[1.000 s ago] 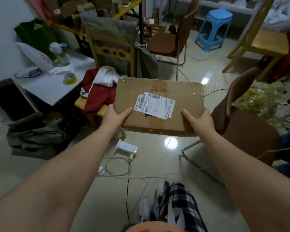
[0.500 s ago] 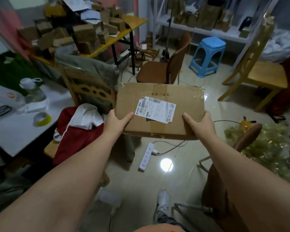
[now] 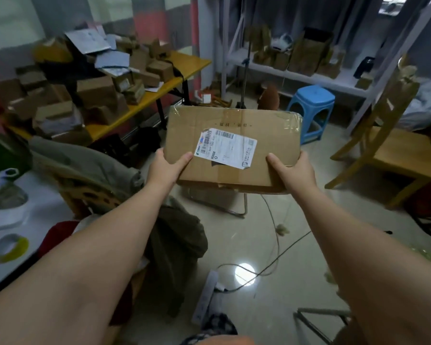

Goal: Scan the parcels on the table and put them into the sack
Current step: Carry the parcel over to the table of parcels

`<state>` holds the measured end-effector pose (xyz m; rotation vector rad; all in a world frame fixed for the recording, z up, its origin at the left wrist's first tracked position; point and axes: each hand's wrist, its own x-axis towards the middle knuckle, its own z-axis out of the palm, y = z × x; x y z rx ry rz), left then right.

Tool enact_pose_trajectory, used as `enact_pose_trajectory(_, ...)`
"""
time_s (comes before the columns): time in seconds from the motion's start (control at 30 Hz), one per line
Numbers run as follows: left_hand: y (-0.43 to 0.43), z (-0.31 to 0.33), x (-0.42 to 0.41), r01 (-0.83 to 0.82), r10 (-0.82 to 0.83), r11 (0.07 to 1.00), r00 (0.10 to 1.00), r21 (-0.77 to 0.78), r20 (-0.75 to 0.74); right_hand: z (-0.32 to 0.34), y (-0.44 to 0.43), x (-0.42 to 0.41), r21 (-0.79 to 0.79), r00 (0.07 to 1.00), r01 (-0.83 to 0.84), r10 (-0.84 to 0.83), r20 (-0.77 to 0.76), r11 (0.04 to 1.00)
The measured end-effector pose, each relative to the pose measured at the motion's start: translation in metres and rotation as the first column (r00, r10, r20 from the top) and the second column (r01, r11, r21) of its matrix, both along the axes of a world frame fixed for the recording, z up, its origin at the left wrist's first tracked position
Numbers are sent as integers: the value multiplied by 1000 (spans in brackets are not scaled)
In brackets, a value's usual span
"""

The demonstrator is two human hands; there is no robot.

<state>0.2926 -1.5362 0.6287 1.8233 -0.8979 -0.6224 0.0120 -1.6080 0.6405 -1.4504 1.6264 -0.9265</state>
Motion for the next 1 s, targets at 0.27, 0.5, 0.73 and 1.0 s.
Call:
enact_pose_trajectory(0.27,-99,7,62,-39,39,999,999,13,8,-5,-118,65,10,999,-52,52,-8,999)
enact_pose_trajectory(0.5,-171,-3,105,-127,128,991,992,44,-11,-17,-221,118,33,987,-159,160,-9,987)
enact_pose_trajectory(0.73,-276,-10,148,-244,246,969,968,30,-52,-21,-356,176,-11,957,-290,290,-1,957)
enact_pose_trajectory(1.0,-372,-7,193,-428,426,904,901,-1,-79,-9,-495,250,-7,911,-412,412,-19,911)
